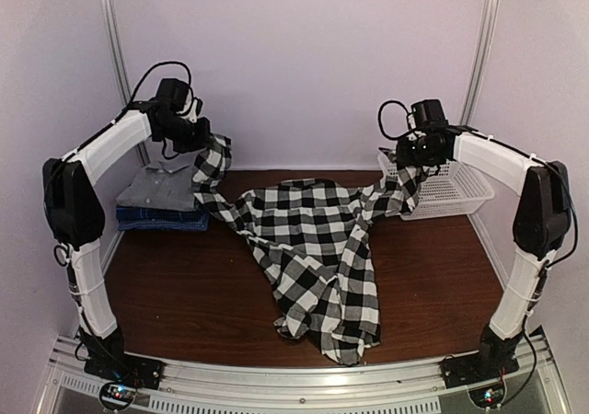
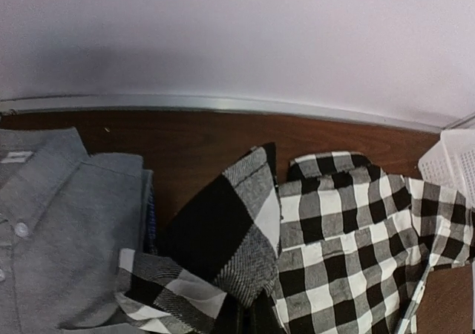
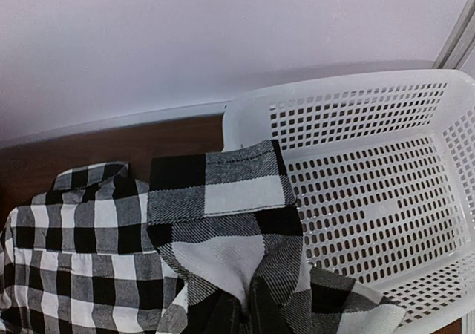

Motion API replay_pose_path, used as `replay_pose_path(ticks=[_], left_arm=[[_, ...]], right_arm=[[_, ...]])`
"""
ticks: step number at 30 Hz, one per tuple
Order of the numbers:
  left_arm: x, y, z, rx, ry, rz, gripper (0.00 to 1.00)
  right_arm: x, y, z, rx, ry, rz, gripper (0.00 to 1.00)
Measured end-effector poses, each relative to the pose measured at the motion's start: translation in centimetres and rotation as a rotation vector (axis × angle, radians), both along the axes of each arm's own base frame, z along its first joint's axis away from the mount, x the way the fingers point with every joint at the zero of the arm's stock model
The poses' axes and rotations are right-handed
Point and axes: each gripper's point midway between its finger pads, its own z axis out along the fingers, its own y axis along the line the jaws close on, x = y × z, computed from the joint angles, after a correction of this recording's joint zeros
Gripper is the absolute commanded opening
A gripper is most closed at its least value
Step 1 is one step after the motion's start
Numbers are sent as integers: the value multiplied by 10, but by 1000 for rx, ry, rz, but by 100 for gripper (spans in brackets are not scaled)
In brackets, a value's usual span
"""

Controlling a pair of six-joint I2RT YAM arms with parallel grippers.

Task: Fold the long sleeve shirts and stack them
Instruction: Smooth out the crumpled shirt at the center of the board.

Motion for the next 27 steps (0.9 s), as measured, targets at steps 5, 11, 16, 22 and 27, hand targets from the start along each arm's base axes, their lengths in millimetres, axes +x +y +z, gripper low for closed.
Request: replay_pose_path(ticks=[5, 11, 16, 22, 27], left_arm=[[-34, -46, -74, 43, 154, -100, 2], [-56, -48, -119, 99, 256, -107, 45], [-64, -52, -119, 143, 243, -109, 59], [-102, -81, -106, 166, 217, -165, 59], [-141, -120, -107, 144, 216, -250, 58]], right_arm=[[-27, 37, -42, -39, 88, 85, 18], [-60, 48, -69, -86, 154, 124, 49], [-86, 56, -54, -85, 125, 154, 59], [-140, 99, -44, -31, 84, 310, 61], [-209, 158, -93, 4, 186, 536, 61]])
